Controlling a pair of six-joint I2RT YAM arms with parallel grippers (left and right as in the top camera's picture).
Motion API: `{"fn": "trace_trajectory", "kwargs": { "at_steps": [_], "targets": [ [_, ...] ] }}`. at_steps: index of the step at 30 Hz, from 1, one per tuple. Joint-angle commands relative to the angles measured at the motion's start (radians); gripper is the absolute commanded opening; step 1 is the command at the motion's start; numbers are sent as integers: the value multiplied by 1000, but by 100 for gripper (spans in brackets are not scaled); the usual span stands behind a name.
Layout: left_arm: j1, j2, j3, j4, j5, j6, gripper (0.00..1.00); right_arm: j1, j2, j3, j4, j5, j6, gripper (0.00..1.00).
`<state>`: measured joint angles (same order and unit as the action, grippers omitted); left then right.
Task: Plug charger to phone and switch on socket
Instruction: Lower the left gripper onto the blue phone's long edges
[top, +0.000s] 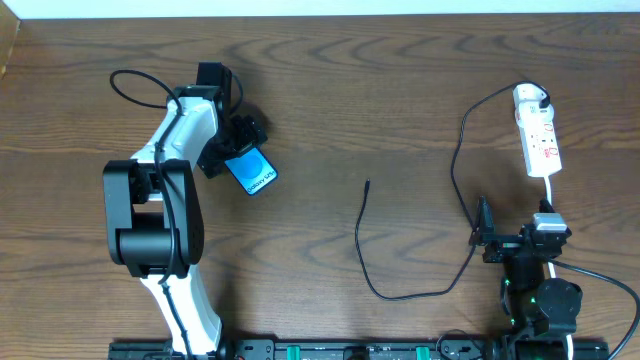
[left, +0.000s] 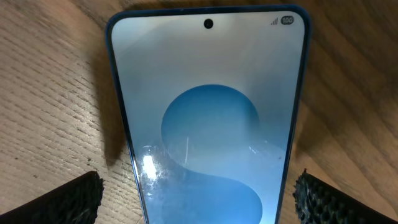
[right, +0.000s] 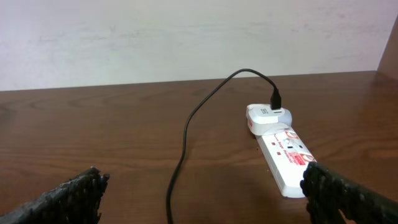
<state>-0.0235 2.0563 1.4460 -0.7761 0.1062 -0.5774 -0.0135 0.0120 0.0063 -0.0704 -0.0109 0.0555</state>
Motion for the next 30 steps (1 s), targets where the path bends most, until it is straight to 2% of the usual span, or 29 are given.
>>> {"fn": "trace_trajectory", "kwargs": {
  "at_steps": [1, 14, 30],
  "targets": [
    [0, 39, 1, 13, 12, -12, 98, 11, -5, -1, -4, -6, -12, 99],
    [0, 64, 7, 37, 29, -12, 98, 11, -5, -1, -4, -6, -12, 99],
    [0, 64, 7, -16, -3, -31, 100, 11, -5, -1, -5, -6, -12, 99]
  ]
}}
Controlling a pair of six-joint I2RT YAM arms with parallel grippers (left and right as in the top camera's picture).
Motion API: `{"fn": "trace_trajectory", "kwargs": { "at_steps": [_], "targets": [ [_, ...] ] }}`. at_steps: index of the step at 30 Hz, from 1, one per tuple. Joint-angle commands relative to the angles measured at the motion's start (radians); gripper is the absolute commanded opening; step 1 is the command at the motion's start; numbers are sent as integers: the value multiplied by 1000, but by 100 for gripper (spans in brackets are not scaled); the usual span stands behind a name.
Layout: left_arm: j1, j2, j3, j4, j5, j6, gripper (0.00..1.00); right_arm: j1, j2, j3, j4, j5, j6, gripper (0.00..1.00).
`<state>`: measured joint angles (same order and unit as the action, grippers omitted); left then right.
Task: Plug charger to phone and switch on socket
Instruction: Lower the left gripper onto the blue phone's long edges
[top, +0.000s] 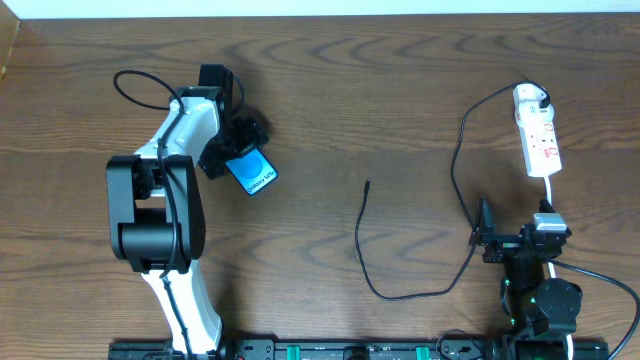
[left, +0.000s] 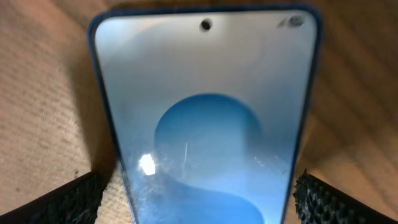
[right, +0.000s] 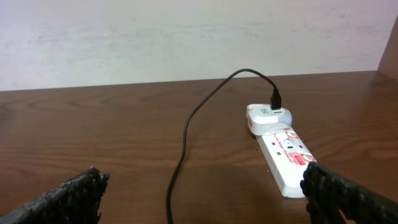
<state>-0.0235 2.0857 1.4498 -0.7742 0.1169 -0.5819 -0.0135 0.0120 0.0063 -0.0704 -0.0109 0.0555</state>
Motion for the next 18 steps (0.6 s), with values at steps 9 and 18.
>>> {"fn": "trace_trajectory", "kwargs": {
  "at_steps": [9, 18],
  "targets": [
    [0, 35, 3, -29, -17, -34, 94, 11, -5, -1, -5, -6, -12, 99],
    [0, 35, 3, -35, -42, -34, 85, 11, -5, -1, -4, -6, -12, 99]
  ]
}}
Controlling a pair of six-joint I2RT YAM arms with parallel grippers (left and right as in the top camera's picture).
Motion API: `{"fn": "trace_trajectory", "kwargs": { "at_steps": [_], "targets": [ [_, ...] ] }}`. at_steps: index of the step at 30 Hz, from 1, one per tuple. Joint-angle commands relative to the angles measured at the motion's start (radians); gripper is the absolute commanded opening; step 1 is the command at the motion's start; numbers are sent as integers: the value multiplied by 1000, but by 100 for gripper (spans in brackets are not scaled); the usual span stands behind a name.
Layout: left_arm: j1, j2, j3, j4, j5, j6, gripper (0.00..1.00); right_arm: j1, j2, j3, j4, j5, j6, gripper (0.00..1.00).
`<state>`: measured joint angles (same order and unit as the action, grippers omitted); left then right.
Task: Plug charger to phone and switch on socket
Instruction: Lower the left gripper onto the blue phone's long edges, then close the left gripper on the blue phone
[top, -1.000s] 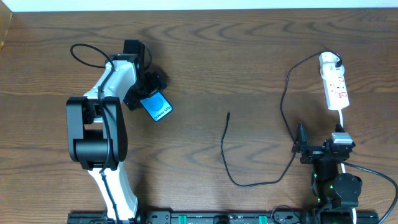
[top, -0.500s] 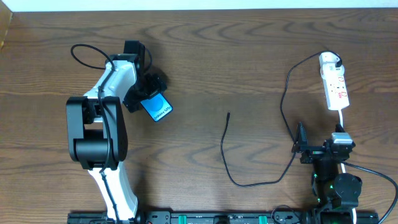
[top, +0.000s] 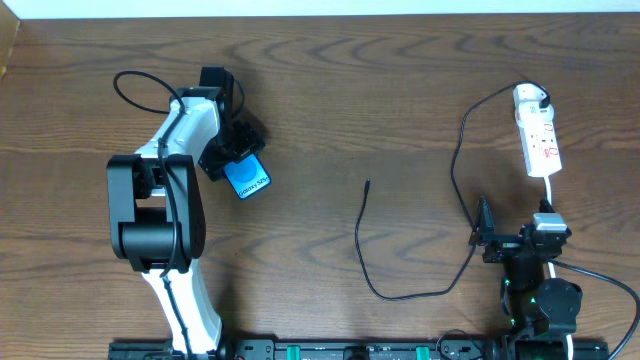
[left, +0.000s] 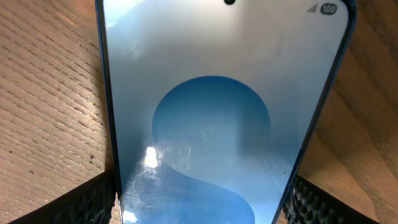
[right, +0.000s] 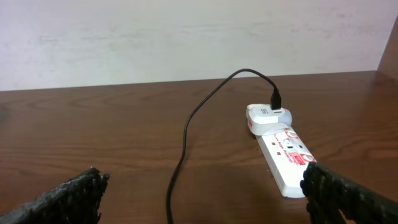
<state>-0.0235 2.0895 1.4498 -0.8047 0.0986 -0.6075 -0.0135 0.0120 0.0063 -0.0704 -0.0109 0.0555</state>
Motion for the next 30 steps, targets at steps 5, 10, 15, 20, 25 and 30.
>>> {"fn": "trace_trajectory", "kwargs": {
  "at_steps": [5, 10, 15, 20, 25, 30],
  "targets": [
    [0, 31, 3, -6, -40, -7, 86, 11, -5, -1, -4, -6, -12, 99],
    [0, 31, 3, -5, -40, 55, 86, 11, -5, -1, -5, -6, -12, 99],
    [0, 31, 3, -5, -43, 60, 86, 11, -5, -1, -4, -6, -12, 99],
    [0, 31, 3, -6, -43, 61, 93, 11, -5, -1, -4, -6, -12, 99],
    [0, 31, 3, -8, -43, 61, 95, 11, -5, -1, -4, -6, -12, 99],
    [0, 31, 3, -7, -38, 75, 95, 11, -5, -1, -4, -6, -12, 99]
  ]
}}
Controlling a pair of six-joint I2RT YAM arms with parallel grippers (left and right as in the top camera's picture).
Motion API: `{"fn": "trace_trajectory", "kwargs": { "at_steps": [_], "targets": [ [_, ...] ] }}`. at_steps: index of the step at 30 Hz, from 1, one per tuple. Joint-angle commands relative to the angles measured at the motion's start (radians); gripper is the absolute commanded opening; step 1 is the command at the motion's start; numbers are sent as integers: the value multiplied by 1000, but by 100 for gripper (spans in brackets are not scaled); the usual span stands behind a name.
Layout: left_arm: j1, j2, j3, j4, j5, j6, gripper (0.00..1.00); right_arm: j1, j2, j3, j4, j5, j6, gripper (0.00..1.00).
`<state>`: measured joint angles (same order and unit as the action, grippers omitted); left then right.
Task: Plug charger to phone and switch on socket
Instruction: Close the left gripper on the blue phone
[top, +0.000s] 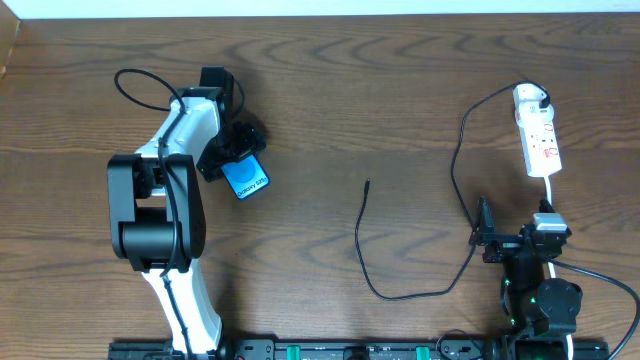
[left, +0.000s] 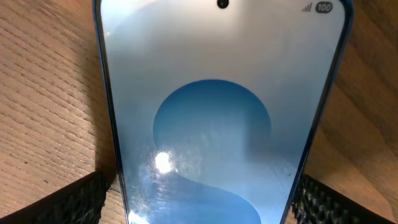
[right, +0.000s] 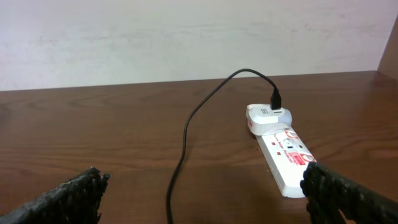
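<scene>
The blue phone lies screen-up at the left of the table, its lit screen filling the left wrist view. My left gripper is shut on the phone, with a finger against each long edge. The black charger cable runs from the white adapter in the white socket strip to its free plug end mid-table. My right gripper stands open near the front right, facing the strip with nothing between its fingers.
The table is dark wood. The cable loops down between the phone side and the right arm, passing close to the right gripper. A pale wall stands behind the far edge.
The phone and left gripper stand almost as before, shifted only slightly in the left wrist view, with the glare spot on the screen moved. The right arm has not moved.
At first my left gripper was open around the phone's lower end, fingers well clear of its edges. Then the phone looked blurred between them. Later the fingers were against its edges and the phone had turned slightly on the table. It stays gripped now.
</scene>
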<state>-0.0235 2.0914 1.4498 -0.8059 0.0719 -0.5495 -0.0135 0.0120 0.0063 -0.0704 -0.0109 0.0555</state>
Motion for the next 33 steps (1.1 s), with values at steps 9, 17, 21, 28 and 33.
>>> {"fn": "trace_trajectory", "kwargs": {
  "at_steps": [9, 17, 21, 28, 33],
  "targets": [
    [0, 29, 3, -21, -9, 26, 95, 11, -5, -1, -4, -6, -12, 99],
    [0, 29, 3, -22, -9, 26, 95, 11, -5, -1, -5, -6, -12, 99],
    [0, 29, 3, -24, -9, 26, 95, 11, -5, -1, -5, -6, -12, 99],
    [0, 29, 3, -34, -9, 40, 95, 11, -5, -1, -5, -6, -12, 99],
    [0, 29, 3, -34, -10, 40, 95, 11, -5, -1, -4, -6, -12, 99]
  ]
}}
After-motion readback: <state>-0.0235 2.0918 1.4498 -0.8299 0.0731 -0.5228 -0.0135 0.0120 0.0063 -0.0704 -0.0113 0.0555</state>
